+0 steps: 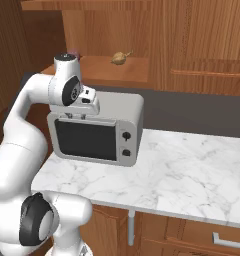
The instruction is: Pick the onions from the cabinet and place them in one bowl. Pick the mango from the sink and place it in the other bowl.
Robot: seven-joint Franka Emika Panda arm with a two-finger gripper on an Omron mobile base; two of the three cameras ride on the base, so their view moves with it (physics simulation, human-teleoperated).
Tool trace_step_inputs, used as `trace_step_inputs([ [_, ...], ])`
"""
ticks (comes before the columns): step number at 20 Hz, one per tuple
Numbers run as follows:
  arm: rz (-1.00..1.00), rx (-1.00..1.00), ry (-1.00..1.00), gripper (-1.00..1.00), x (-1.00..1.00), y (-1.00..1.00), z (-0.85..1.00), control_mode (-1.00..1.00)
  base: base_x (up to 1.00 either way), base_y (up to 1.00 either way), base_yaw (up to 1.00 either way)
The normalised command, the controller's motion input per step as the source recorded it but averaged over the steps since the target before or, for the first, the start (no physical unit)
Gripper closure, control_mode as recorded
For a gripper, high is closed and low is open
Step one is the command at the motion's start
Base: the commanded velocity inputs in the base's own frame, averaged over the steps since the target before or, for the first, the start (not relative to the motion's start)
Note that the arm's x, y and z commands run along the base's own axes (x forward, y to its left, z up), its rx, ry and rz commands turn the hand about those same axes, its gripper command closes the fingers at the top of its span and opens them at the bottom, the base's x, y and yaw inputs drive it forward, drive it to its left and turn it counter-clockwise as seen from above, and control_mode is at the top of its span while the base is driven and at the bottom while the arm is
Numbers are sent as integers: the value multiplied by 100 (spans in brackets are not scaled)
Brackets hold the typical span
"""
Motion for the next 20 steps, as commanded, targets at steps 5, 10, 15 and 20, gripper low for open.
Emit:
trace_step_inputs([
  [5, -1, 0, -17, -100, -35, -2, 6, -100, 0, 0, 0],
  [10, 0, 0, -36, -100, -50, 0, 17, -100, 0, 0, 0],
  [15, -1, 0, -17, -100, -26, 0, 10, -100, 0, 0, 0],
  [20, -2, 0, -6, -100, -16, -1, 15, -100, 0, 0, 0],
])
